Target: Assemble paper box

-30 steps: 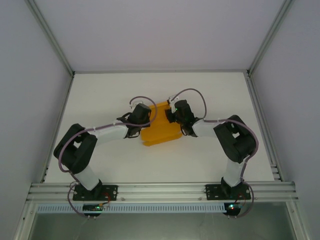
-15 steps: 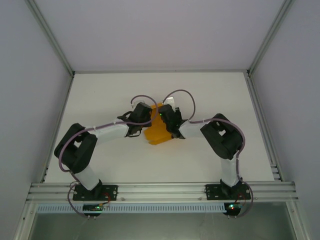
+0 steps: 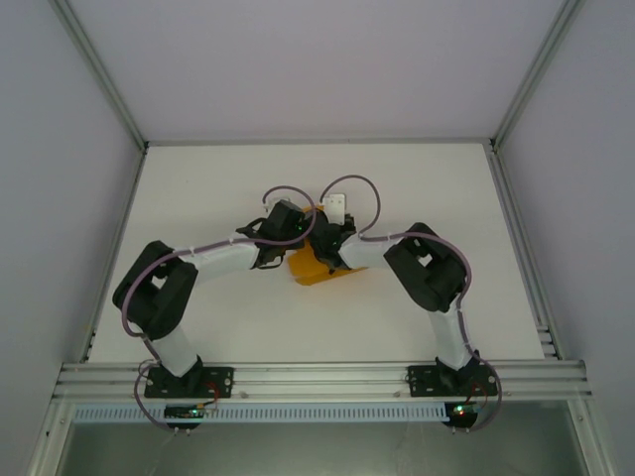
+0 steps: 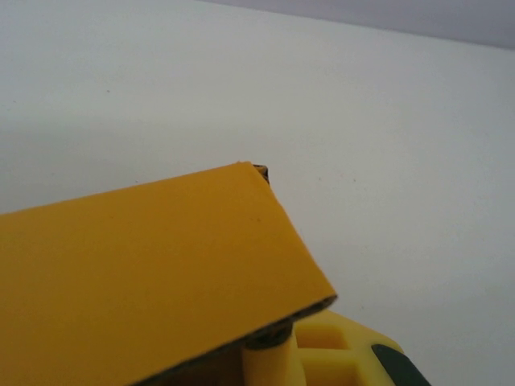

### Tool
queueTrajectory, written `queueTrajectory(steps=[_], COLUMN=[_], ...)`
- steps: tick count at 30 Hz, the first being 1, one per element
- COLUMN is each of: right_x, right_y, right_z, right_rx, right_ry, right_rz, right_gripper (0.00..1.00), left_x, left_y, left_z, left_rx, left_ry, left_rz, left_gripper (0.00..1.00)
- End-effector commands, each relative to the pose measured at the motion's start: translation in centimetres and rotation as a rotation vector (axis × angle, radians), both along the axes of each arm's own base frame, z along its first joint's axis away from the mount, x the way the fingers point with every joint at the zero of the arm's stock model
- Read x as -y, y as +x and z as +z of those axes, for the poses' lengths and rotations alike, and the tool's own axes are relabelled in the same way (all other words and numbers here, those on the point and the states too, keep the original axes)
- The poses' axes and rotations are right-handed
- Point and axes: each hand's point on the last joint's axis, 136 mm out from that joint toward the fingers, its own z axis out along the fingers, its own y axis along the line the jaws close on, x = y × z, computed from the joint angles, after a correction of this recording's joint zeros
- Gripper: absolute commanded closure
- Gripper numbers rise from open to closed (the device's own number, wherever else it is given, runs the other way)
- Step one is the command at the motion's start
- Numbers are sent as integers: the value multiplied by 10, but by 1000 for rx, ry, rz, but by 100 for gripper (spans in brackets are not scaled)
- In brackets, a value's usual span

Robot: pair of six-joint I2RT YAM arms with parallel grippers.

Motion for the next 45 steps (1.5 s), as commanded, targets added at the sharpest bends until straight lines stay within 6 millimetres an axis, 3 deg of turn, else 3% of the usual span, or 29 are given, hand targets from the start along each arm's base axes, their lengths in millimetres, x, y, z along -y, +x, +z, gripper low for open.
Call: queueTrajectory(steps=[1,5,9,14,18,20,23,26,31,35,38,40,45], right_x=[65,51,21,-8,-16,-22,-29,-29,-13,21,47,43,20], right_y=[-7,8,7,-6,-19,-26,-38,-48,-65,-83,-92,-98,-116], right_z=[-33,-31,-26,-16,5,16,32,44,80,112,126,123,91], right_rx=[-61,-27,-5,4,27,41,51,42,76,103,111,67,-122], right_ry=[-120,-92,-43,23,70,77,77,93,168,262,330,356,440], right_rz=[-184,-31,176,380,440,477,531,552,524,457,402,491,731], right_gripper=[100,100,99,66,60,52,30,2,1,1,1,1,9], left_x=[-19,-19,-20,-19,-19,-19,-18,-18,-17,-22,-28,-29,-29], left_y=[-8,-8,-7,-7,-8,-8,-8,-6,-6,-9,-11,-13,-22], left_z=[-9,-9,-9,-10,-11,-11,-8,-1,18,39,52,55,44], left_rx=[-58,-57,-53,-54,-55,-56,-51,-30,18,46,49,43,-17], left_ry=[48,48,51,58,59,55,52,56,107,224,289,293,270], left_rz=[66,63,66,57,54,54,46,36,-52,-182,-222,-233,-237], left_gripper=[100,100,100,100,100,100,100,100,100,98,98,98,99])
